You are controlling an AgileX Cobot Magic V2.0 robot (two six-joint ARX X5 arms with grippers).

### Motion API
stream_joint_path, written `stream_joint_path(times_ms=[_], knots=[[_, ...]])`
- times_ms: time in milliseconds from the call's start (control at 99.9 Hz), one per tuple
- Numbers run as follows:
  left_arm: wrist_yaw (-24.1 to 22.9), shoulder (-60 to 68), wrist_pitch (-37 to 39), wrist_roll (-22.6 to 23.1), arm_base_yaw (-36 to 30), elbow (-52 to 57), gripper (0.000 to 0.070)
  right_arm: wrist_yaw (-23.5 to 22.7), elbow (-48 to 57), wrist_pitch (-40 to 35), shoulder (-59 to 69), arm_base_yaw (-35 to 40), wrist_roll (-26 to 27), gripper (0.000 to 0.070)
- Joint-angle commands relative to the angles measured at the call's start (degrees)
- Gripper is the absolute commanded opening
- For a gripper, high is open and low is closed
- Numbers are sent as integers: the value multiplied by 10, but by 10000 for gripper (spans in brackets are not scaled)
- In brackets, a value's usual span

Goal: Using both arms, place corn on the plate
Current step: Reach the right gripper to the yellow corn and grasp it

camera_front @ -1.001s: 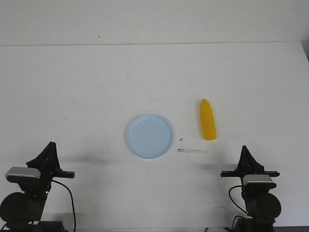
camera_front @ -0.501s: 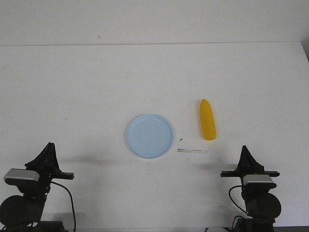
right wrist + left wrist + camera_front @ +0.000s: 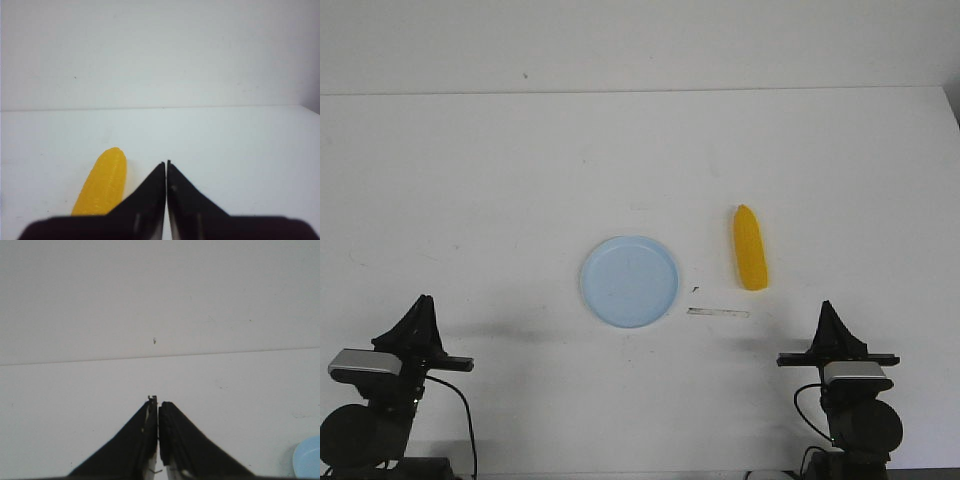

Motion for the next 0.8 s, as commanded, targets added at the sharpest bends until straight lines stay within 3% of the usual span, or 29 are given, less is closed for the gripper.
stream_joint_path(times_ms=[0,170,461,791], knots=[[0,-1,7,8,1,3,1,0,-1,12,1,0,12,3],[0,-1,7,8,1,3,1,-30,24,30,7,9,16,3],[0,-1,7,8,1,3,1,-28,127,-17,130,38,-15,3],[0,-1,7,8,1,3,1,14,253,-16,369,73,-14,3]])
